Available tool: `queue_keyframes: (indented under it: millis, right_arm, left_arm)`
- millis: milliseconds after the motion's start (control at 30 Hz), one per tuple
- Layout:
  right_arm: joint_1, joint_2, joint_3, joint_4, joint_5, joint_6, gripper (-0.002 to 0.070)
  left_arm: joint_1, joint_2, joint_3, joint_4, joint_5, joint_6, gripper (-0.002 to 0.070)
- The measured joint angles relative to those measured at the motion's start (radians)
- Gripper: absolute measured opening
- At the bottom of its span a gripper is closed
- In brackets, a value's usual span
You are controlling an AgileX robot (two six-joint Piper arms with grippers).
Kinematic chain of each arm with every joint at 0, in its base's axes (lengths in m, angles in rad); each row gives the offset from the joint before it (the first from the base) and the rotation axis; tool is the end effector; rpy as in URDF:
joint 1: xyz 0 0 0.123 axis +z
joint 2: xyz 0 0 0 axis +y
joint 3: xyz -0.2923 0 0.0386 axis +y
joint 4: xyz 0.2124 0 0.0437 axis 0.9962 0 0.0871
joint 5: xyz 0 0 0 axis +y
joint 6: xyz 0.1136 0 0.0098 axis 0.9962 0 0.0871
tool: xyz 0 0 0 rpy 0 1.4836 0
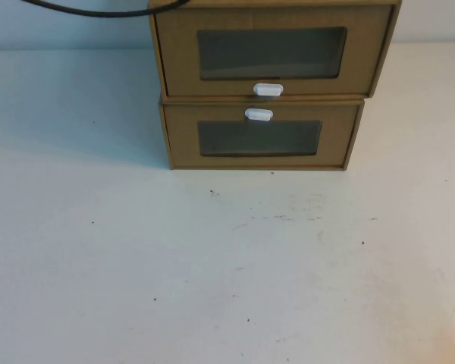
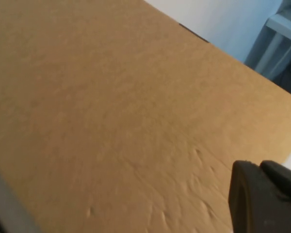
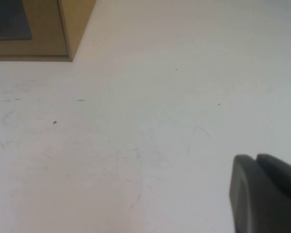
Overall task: Open the shoe box
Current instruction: 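Pull the top drawer of the cardboard box fully open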
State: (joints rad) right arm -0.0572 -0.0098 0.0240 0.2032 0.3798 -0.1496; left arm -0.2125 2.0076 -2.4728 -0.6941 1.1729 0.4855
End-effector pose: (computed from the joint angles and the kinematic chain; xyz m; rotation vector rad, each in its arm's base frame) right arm 0.0294 0.0069 0.1657 0.0387 1.8696 0.0578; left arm 0.3854 -0.1520 0.4602 0.7604 1.9017 -0.6791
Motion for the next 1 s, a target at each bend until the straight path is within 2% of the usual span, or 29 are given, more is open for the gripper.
queue_keyframes:
  millis: [133,333,1000]
  right_arm:
    - [0.0,0.0,0.0,0.0,0.0,0.0,-0.0014]
    - [0.0,0.0,0.0,0.0,0.0,0.0,-0.0014]
    - [0.0,-0.004,0.0,0.0,0.0,0.0,-0.0014]
  left_arm:
    - [-0.035,0.154,-0.136,-0.014,0.0,-0.008,-0.0004]
    - [-0.058,0.262,-0.155,-0.044,-0.002,-0.008,-0.0004]
    - [-0.061,0.272,-0.155,-0.032,-0.002,-0.049,-0.0004]
